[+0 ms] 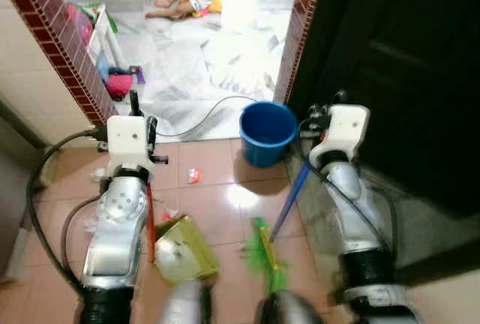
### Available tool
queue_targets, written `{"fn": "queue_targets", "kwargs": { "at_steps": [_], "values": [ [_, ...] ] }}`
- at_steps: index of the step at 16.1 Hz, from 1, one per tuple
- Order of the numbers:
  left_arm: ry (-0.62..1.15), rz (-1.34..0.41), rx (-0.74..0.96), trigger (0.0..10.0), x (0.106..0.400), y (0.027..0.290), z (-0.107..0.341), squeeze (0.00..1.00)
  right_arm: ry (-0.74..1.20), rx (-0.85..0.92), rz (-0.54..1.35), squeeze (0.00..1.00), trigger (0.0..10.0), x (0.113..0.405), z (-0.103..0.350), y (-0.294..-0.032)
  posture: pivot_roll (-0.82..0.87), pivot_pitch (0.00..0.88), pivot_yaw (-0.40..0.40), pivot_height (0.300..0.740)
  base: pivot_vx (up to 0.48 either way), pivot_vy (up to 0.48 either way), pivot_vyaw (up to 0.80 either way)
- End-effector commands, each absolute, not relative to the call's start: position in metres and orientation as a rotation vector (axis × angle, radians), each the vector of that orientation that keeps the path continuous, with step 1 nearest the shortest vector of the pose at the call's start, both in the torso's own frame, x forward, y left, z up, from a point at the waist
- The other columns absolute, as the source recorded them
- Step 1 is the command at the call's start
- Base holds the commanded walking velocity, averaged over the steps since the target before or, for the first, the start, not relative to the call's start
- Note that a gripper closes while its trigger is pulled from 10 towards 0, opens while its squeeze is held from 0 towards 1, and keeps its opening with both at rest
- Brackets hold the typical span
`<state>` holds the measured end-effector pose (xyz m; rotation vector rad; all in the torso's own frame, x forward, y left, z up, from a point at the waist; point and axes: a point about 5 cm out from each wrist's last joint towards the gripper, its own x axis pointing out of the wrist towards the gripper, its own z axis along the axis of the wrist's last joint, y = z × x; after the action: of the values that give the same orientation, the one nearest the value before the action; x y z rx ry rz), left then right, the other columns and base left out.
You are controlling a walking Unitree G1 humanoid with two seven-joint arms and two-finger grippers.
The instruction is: Sweep floor
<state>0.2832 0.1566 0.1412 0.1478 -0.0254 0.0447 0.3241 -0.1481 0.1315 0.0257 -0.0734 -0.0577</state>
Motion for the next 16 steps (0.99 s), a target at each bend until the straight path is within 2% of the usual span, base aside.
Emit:
{"fn": "queue_targets", "kwargs": {
  "at_steps": [1, 3, 9, 11, 13, 16],
  "values": [
    [-0.046, 0.012, 0.159, 10.0, 0.282, 0.155, 0.146, 0.00, -0.050, 0.010, -0.084, 0.00, 10.0, 0.325, 0.128, -0.151, 0.05, 0.109, -0.018, 0.740, 0.000, 0.480, 0.00],
    [-0.004, -0.007, 0.114, 10.0, 0.282, 0.154, 0.140, 0.00, -0.051, 0.016, -0.085, 0.00, 10.0, 0.326, 0.129, -0.150, 0.06, 0.113, -0.014, 0.740, 0.000, 0.480, 0.00],
    [-0.020, -0.023, 0.136, 10.0, 0.279, 0.145, 0.138, 0.00, -0.067, 0.000, -0.091, 0.00, 10.0, 0.328, 0.132, -0.150, 0.05, 0.114, -0.020, 0.740, 0.000, 0.461, 0.00],
    [-0.076, -0.095, 0.126, 10.0, 0.275, 0.139, 0.147, 0.00, -0.115, 0.008, -0.032, 0.00, 10.0, 0.330, 0.139, -0.143, 0.05, 0.109, -0.019, 0.740, 0.000, 0.000, 0.00],
    [-0.078, -0.073, 0.147, 10.0, 0.278, 0.141, 0.146, 0.00, -0.134, 0.035, 0.009, 0.00, 10.0, 0.331, 0.145, -0.132, 0.05, 0.104, -0.018, 0.740, 0.000, 0.000, 0.00],
    [-0.092, -0.057, 0.179, 10.0, 0.279, 0.142, 0.146, 0.00, -0.124, 0.052, 0.005, 0.00, 10.0, 0.333, 0.143, -0.132, 0.05, 0.101, -0.018, 0.740, 0.000, 0.000, 0.00]
  ]
}}
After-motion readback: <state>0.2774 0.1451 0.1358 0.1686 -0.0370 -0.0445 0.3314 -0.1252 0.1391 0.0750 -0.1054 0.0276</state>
